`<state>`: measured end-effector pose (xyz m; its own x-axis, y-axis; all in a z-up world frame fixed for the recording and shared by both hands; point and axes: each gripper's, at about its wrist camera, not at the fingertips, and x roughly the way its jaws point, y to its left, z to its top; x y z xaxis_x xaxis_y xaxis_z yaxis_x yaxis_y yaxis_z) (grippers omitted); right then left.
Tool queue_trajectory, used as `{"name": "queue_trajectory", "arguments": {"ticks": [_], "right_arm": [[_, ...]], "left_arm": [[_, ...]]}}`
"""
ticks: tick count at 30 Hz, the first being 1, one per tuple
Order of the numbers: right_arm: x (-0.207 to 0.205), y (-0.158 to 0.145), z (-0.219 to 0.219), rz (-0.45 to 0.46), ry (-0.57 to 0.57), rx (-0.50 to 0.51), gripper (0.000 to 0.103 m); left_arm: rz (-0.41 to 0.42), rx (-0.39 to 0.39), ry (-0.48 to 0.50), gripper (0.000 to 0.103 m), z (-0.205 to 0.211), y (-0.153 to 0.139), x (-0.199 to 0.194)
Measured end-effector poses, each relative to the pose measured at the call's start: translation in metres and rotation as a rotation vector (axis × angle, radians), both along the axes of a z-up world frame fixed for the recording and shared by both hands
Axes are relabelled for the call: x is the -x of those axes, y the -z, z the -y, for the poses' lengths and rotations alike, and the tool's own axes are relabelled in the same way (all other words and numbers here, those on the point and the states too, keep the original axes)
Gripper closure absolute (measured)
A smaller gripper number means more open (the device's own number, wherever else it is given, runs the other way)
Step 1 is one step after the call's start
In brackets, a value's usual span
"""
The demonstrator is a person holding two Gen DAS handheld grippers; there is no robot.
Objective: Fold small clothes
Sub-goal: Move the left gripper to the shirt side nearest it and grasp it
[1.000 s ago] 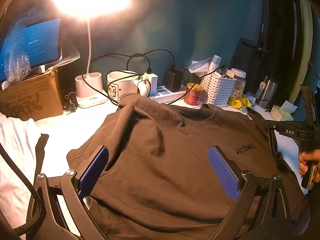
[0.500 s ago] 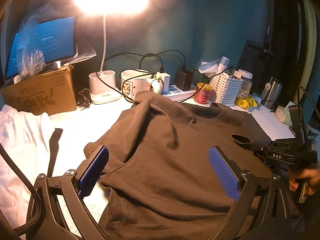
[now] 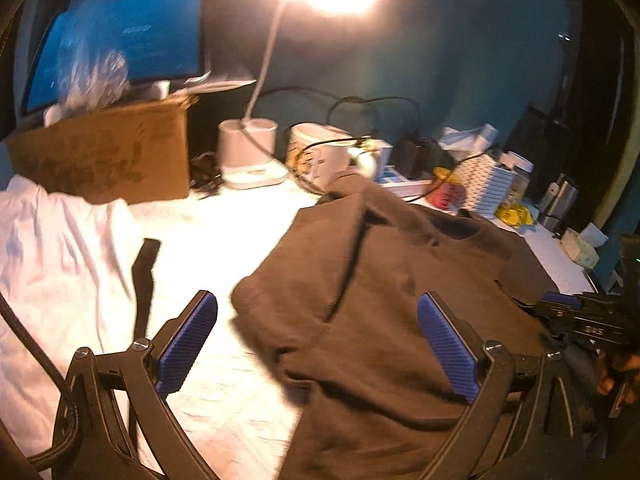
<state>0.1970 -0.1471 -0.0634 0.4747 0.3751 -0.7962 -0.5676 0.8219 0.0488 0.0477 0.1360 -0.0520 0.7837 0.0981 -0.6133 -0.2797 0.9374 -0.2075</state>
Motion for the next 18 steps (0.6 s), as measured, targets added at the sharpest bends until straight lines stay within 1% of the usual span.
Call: {"name": "queue_trajectory", "arguments": {"ticks": [1,3,4,5,6,8,13,14,17,18], "right_arm": [[0.002,-0.002,0.0,0.005,0.003,0.0,0.069],[0.005,-0.006,-0.001,0.013,0.015,0.0,0.069],[0.006,-0.007,-0.001,0.015,0.022,0.001,0.069],[0.007,-0.007,0.0,0.015,0.028,0.002,0.069],[0.008,-0.008,0.0,0.015,0.034,0.003,0.069],[0.01,-0.009,0.002,0.016,0.046,0.006,0.069],[0.015,-0.008,0.002,0.015,0.063,0.018,0.069],[0.016,-0.008,0.002,0.013,0.062,0.018,0.069],[0.018,-0.008,0.0,0.012,0.057,0.017,0.069],[0.019,-0.008,-0.001,0.015,0.055,0.019,0.069]], "left_arm": [[-0.004,0.005,-0.004,0.005,-0.006,0.003,0.0],[-0.022,0.011,-0.01,0.013,-0.017,0.008,-0.004],[-0.032,0.013,-0.009,0.014,-0.021,0.011,-0.006],[-0.055,0.011,-0.006,0.016,-0.026,0.017,-0.01],[-0.074,0.01,0.0,0.026,-0.029,0.021,-0.012],[-0.12,0.026,0.033,0.037,-0.034,0.032,-0.02],[-0.182,0.058,0.092,0.038,-0.039,0.05,-0.036],[-0.195,0.067,0.105,0.043,-0.039,0.053,-0.04],[-0.199,0.03,0.131,0.047,-0.038,0.054,-0.046],[-0.202,0.015,0.143,0.054,-0.037,0.054,-0.048]]}}
